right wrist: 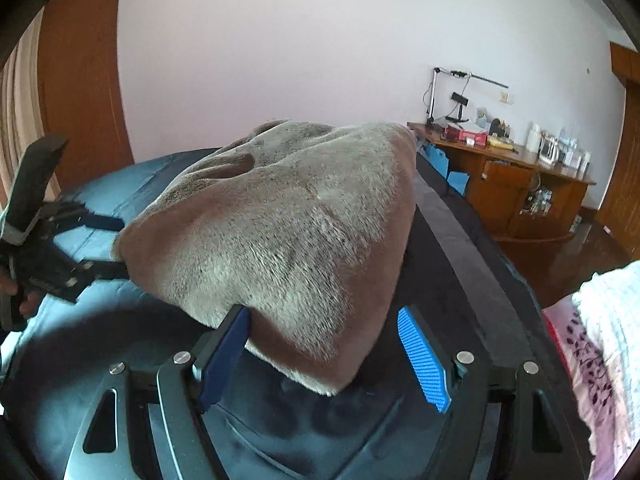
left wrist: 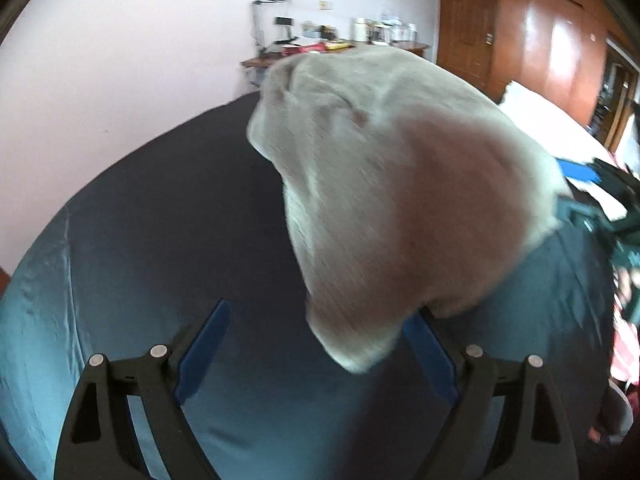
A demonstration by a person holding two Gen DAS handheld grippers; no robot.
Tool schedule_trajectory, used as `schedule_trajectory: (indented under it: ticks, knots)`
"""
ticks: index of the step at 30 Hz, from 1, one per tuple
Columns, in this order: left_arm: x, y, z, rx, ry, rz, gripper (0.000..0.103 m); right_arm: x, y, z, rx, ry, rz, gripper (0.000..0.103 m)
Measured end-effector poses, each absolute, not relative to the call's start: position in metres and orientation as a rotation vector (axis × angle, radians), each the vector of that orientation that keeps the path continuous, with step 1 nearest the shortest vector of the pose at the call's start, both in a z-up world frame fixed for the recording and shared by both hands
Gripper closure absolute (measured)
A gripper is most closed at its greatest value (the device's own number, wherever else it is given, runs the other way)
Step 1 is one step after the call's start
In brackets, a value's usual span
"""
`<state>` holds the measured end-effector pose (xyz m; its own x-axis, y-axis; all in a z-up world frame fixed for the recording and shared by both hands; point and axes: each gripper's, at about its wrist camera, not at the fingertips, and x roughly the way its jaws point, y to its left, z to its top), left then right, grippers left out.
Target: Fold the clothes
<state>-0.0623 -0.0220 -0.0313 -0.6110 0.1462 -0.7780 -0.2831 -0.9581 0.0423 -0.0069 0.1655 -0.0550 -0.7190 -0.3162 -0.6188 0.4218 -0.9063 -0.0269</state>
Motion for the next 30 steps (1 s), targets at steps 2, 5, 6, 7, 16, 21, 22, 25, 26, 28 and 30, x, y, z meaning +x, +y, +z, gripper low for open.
schedule_trajectory:
  ticks: [2,5,6,7,16,21,22,25,26,28,30]
  knots:
    - [-0.076,-0.022,-0.031,-1.248,0.205,2.616,0.012,-0.007,0.162,-0.053,0.875,0.226,-2.587,0.025]
    - [-0.087,-0.017,-0.037,-1.230,0.277,2.656,0.012,-0.012,0.162,-0.055,0.885,0.164,-2.586,0.025]
    - [-0.087,-0.017,-0.038,-1.221,0.300,2.669,0.011,-0.015,0.161,-0.058,0.900,0.152,-2.581,0.025]
    - [-0.087,-0.018,-0.039,-1.216,0.307,2.676,0.011,-0.018,0.161,-0.062,0.915,0.139,-2.576,0.025]
    - [-0.077,-0.038,-0.037,-1.201,0.275,2.685,0.010,-0.012,0.141,-0.074,0.975,0.358,-2.584,0.024]
    - [-0.058,-0.033,-0.020,-1.103,0.377,2.690,0.010,0.003,0.139,-0.042,0.834,0.351,-2.618,0.024]
    - [-0.055,-0.031,-0.018,-1.086,0.390,2.691,0.010,0.006,0.139,-0.036,0.802,0.347,-2.624,0.024]
    - [-0.044,-0.032,-0.015,-1.082,0.351,2.703,0.010,0.003,0.132,-0.027,0.757,0.356,-2.615,0.024]
    - [-0.037,-0.034,-0.013,-1.087,0.325,2.700,0.010,0.000,0.128,-0.026,0.754,0.362,-2.610,0.024]
    - [-0.033,-0.034,-0.008,-1.068,0.282,2.697,0.010,-0.009,0.120,-0.029,0.760,0.367,-2.590,0.024]
    - [-0.032,-0.033,-0.003,-1.044,0.241,2.692,0.010,-0.018,0.113,-0.035,0.784,0.361,-2.561,0.024]
